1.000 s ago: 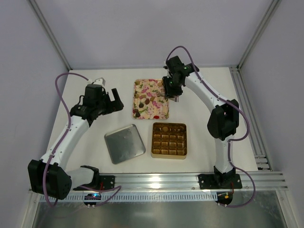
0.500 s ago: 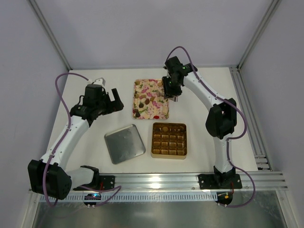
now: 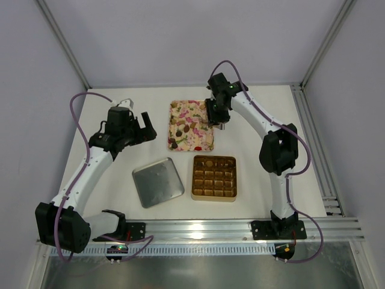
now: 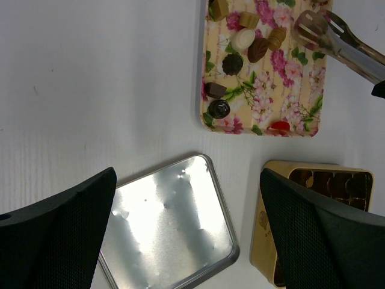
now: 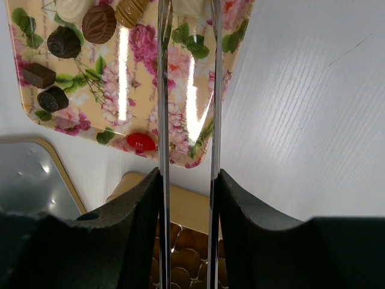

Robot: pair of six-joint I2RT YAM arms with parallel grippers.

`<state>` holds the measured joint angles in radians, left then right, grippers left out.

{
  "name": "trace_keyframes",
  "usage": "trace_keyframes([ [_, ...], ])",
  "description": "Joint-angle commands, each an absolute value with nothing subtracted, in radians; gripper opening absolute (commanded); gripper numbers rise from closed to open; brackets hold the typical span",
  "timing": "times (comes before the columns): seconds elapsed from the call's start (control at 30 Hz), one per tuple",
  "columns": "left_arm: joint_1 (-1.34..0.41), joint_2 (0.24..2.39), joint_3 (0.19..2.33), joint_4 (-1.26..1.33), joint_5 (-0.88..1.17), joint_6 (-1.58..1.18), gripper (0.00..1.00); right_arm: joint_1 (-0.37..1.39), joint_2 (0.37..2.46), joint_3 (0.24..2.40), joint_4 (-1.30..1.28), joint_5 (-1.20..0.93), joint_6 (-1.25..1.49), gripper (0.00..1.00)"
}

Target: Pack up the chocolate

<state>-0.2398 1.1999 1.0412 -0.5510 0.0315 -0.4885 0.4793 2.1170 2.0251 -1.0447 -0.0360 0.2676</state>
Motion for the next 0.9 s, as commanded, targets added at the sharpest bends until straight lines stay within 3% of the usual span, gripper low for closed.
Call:
trace_keyframes([
  [0.0, -0.238, 1.186, 1.069, -0.540, 0.044, -0.477, 1.00, 0.488, 2.131, 2.054, -1.058, -0.025, 0.259, 0.43],
  [0.87, -0.238, 1.187, 1.069, -0.541, 0.038, -0.476, 1.00, 0.489, 2.028, 2.010, -1.057, -0.035, 0.232, 0.38],
])
